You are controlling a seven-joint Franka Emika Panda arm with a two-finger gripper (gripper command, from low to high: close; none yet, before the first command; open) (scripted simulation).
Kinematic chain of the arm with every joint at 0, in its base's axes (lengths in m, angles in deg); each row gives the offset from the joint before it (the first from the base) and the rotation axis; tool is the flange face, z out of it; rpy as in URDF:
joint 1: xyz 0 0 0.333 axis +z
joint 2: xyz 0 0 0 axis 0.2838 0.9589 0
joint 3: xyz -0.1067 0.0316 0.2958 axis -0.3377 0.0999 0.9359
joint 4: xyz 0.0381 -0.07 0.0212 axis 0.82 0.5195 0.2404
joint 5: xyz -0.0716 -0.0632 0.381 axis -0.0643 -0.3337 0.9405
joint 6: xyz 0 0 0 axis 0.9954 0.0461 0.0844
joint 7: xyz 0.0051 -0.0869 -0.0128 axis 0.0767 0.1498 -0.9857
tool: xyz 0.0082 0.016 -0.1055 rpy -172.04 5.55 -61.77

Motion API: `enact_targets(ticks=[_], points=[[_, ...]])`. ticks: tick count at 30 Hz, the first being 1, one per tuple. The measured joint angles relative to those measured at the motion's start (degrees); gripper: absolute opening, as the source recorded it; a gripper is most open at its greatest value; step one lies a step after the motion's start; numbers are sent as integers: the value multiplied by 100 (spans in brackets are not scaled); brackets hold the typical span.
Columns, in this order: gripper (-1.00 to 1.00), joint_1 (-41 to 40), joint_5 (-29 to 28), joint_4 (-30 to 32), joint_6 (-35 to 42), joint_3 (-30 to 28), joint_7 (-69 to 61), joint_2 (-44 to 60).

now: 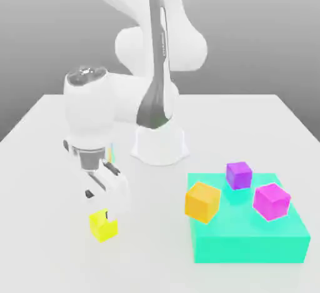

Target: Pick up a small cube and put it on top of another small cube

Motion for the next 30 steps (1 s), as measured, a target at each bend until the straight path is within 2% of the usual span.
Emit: enact_targets(ticks=[3,4,11,18,30], points=[[0,-66,33,-112,-504,73,-21,623],[-100,-84,36,-131,-589,91,-26,728],[-100,-95,17,-127,-575,99,-10,704],[-100,-45,-139,120,500,35,98,-619],[-100,2088,378,-188,3107,1141,-1217,-2934]])
